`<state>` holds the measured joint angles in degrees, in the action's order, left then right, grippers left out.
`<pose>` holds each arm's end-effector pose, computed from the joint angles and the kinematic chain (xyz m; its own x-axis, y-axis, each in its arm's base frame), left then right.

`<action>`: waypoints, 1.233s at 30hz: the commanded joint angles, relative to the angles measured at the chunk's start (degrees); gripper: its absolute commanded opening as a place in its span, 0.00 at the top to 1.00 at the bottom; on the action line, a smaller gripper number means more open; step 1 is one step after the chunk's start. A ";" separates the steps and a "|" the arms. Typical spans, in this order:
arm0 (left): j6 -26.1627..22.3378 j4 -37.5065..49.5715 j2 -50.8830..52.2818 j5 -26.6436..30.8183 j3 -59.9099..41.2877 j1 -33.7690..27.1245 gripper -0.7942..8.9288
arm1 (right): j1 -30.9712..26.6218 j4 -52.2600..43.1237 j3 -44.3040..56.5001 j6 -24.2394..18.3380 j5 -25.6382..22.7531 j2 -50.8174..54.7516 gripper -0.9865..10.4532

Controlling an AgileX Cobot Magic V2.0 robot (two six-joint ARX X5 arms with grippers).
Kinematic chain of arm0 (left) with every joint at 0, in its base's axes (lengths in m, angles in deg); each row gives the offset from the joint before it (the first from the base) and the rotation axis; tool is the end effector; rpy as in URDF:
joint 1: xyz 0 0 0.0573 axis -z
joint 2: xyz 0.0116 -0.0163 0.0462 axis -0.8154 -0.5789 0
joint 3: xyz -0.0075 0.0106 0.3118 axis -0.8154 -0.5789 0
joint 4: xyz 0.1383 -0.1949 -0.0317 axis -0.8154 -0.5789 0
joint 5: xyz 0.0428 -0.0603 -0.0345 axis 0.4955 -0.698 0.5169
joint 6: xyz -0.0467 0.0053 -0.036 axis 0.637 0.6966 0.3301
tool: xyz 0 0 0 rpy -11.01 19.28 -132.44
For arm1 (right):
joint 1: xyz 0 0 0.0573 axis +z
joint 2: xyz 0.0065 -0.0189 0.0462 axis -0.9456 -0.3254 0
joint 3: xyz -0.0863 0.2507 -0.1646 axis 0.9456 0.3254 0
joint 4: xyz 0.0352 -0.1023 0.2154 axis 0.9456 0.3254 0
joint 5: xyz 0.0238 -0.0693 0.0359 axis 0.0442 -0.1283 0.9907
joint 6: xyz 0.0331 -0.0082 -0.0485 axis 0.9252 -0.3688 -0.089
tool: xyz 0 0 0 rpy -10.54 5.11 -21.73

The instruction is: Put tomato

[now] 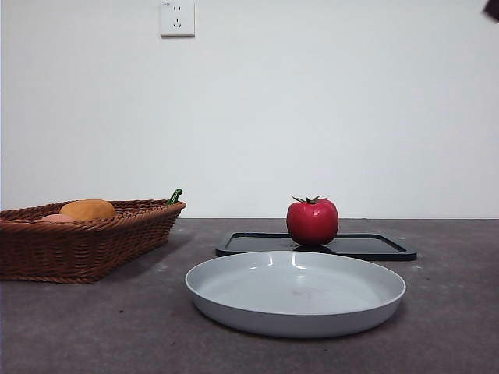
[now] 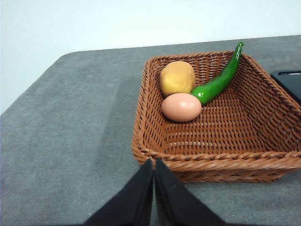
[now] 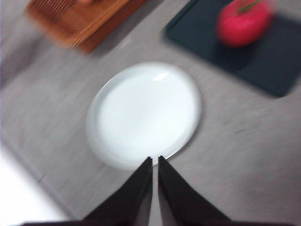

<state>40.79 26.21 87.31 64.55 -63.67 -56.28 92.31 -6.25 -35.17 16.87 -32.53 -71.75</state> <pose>0.0440 -0.0006 0.1554 0.9874 -0.0198 -0.1568 0.0325 0.9964 0.0785 0.0686 0.0382 0.3479 0.5996 0.5384 -0.5921 -0.5520 0.8139 0.1811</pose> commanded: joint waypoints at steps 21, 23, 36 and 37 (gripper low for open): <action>0.35 -1.31 0.11 0.02 -0.55 -0.04 0.91 | -21.86 -45.20 40.52 1.11 -12.31 35.65 0.90; 0.37 -1.33 0.11 0.02 -0.55 -0.04 0.91 | -21.84 -46.66 43.60 1.11 -13.68 37.42 0.90; 0.35 -1.31 0.11 0.02 -0.55 -0.04 0.91 | -21.81 -45.83 51.65 1.57 -13.97 39.71 0.90; 0.35 -1.36 0.11 0.02 -0.55 -0.04 0.91 | -21.81 -45.20 51.65 1.55 -13.94 39.71 0.90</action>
<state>40.79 26.21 87.31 64.57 -63.67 -56.28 70.52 -51.23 16.19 17.42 -46.23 -32.08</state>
